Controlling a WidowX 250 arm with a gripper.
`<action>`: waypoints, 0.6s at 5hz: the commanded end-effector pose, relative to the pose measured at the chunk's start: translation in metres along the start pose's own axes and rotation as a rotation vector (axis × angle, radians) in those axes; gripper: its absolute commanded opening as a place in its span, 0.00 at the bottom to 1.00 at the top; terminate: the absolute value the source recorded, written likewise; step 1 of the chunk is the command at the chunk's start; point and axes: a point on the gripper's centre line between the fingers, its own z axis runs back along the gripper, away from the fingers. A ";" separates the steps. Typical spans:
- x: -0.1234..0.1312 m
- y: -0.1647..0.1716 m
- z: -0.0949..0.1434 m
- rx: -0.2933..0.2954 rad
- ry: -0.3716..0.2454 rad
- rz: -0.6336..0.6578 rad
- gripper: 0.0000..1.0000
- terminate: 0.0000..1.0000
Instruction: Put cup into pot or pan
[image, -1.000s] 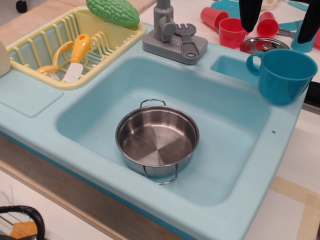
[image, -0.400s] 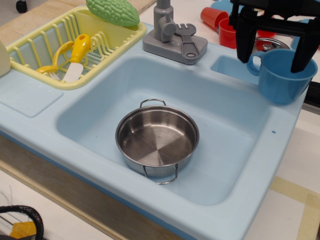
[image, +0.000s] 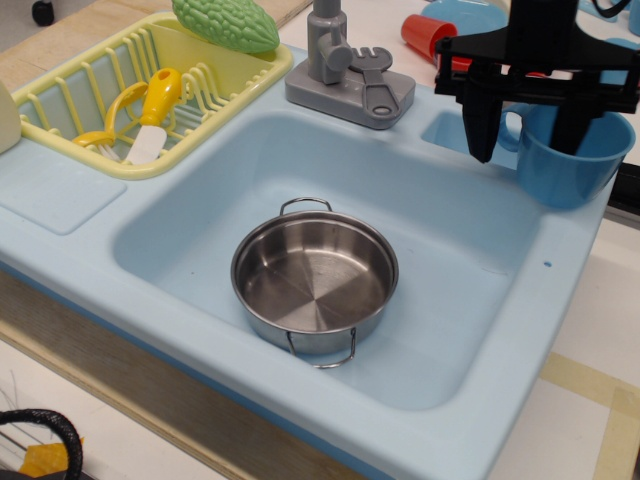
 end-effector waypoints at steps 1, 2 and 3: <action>-0.002 0.001 0.007 -0.013 -0.033 0.017 0.00 0.00; -0.009 0.002 0.014 0.007 -0.033 0.047 0.00 0.00; -0.022 0.014 0.022 0.009 -0.063 0.114 0.00 0.00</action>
